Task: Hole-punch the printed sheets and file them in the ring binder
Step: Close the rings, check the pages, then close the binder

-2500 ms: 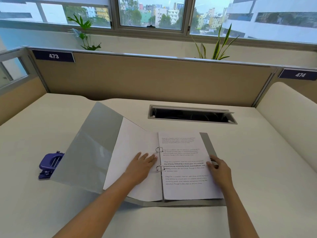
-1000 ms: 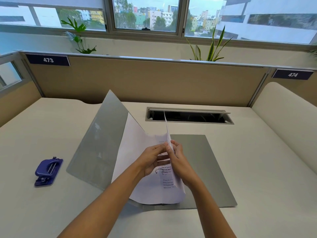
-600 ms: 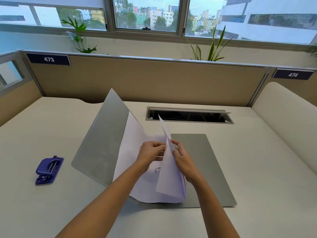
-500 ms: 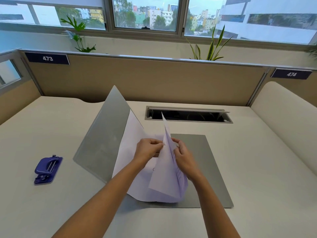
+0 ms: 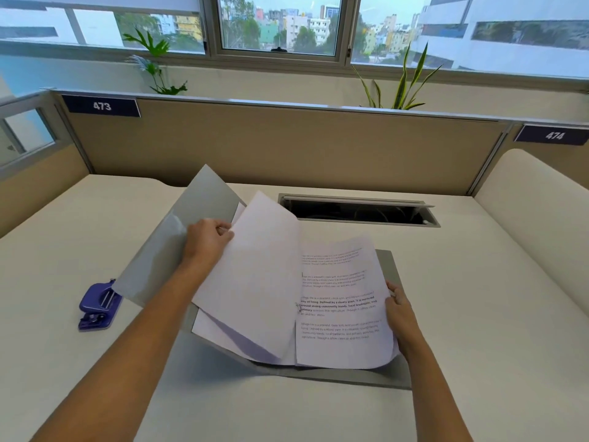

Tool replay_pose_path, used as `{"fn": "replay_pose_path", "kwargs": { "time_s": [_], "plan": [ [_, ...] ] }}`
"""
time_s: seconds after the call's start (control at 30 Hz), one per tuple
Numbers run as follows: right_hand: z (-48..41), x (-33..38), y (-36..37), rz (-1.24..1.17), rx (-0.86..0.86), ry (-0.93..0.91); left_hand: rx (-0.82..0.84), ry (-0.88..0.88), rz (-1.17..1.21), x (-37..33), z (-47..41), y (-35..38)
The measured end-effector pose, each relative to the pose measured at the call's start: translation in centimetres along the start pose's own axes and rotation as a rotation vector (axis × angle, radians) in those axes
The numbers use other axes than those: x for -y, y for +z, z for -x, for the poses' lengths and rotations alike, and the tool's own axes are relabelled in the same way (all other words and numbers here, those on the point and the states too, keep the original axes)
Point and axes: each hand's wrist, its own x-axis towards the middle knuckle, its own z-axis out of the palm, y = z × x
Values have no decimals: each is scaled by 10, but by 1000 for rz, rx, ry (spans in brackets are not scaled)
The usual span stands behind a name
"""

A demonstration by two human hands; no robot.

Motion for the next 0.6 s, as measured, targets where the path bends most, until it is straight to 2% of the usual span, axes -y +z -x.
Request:
{"fn": "replay_pose_path", "kwargs": {
  "time_s": [0.13,0.4,0.6],
  "plan": [
    [-5,-12,-2,-12,-44,22,-18,2,-99,8,-8,-6],
    [-8,-13,-2,-39,-21,6,23,-2,-368,49,-9,13],
    [-12,-14,-2,-62,-21,-10,4,-9,-653,62,10,34]
  ]
}}
